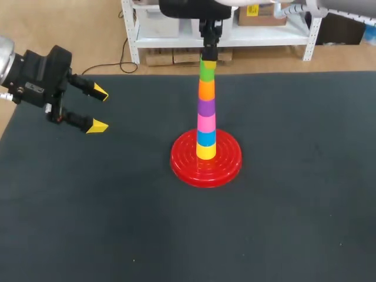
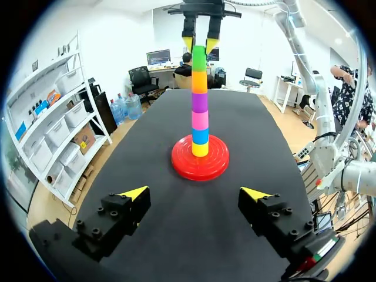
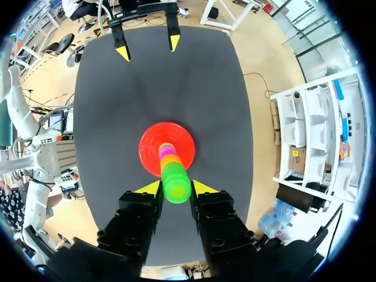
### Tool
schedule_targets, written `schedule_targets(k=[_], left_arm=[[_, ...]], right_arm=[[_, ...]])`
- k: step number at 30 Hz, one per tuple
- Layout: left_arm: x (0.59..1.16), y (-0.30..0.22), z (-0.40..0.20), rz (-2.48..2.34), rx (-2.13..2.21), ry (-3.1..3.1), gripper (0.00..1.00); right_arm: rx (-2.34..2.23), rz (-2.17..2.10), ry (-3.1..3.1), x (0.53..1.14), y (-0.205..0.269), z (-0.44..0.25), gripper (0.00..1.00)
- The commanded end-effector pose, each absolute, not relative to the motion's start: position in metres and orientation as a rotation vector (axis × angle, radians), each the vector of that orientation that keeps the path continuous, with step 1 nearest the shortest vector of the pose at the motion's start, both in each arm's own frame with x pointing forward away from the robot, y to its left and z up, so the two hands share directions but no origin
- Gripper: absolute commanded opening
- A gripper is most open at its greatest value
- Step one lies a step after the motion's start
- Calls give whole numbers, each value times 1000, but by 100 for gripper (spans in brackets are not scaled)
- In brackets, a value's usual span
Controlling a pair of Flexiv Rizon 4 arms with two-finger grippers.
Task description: Pick up and stack the cylinders on the red base in this order: pink,purple,orange,green
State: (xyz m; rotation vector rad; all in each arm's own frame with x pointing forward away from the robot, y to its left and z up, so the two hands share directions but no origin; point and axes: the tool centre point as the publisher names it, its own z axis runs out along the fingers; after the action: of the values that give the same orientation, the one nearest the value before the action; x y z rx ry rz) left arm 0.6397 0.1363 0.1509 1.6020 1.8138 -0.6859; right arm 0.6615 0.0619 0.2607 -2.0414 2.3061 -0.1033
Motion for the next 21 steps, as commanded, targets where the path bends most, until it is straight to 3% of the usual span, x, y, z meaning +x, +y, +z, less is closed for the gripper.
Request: schedule_targets(k=[1,17,18,19,20,21], left_arm=[[639,137,150,-683,1600,1812,100],[639,137,150,-683,1600,1812,100],[639,137,150,-683,1600,1812,100],[639,137,150,-683,1600,1812,100],[639,137,150,-683,1600,1812,100],[639,137,150,-683,1600,1812,100]], right_arm=[[-2037,-104,2311,661,60,254,0],[-2014,-82,2313,659,60,255,0],[-2017,-85,2313,659,60,256,9],[-2020,-88,2313,658,60,256,33],[-2014,-88,2309,657,60,257,100],[-2030,-85,2309,656,60,257,100]])
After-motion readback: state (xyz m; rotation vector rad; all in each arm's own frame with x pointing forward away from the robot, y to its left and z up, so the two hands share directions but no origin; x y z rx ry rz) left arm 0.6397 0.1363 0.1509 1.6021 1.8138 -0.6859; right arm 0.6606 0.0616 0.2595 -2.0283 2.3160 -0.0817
